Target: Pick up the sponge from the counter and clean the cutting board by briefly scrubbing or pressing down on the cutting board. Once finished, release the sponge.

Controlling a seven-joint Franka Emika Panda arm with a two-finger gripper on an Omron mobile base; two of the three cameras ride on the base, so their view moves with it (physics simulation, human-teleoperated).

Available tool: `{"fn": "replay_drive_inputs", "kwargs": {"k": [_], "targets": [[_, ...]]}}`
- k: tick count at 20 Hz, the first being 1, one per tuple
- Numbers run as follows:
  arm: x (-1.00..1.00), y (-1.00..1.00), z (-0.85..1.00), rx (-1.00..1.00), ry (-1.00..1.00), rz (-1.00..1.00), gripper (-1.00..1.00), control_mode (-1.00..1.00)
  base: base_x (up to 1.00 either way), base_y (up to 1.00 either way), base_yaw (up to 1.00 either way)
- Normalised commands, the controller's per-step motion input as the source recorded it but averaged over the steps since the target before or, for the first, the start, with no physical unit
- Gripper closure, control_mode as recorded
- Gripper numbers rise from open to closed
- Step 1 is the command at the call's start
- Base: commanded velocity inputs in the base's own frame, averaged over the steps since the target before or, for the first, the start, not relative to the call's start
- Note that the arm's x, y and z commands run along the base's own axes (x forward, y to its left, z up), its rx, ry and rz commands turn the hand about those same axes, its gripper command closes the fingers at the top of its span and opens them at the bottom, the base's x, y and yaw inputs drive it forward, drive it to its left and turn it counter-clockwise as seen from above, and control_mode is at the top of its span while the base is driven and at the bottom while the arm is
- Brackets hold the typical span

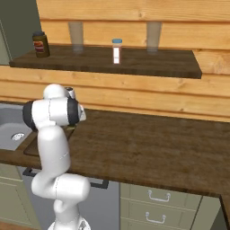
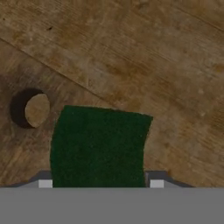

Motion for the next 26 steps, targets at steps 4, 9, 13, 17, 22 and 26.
{"fn": "replay_drive_inputs", "kwargs": {"k": [4, 9, 13, 17, 22, 26], "targets": [[0.36, 0.11, -0.17, 0.0, 0.0, 0.0, 1.0, -1.0, 0.0, 0.0, 0.0], [0.13, 0.3, -0.02, 0.0, 0.0, 0.0, 1.0, -1.0, 0.0, 0.0, 0.0], [0.06, 0.19, -0.1, 0.0, 0.03, 0.0, 1.0, -1.0, 0.0, 0.0, 0.0], [0.06, 0.01, -0.19, 0.0, 0.06, 0.0, 1.0, -1.0, 0.0, 0.0, 0.0], [0.05, 0.0, -0.17, 0.0, 0.04, 0.0, 1.0, -1.0, 0.0, 0.0, 0.0], [-0.27, 0.0, 0.0, 0.0, 0.0, 0.0, 1.0, -1.0, 0.0, 0.0, 0.0]]}}
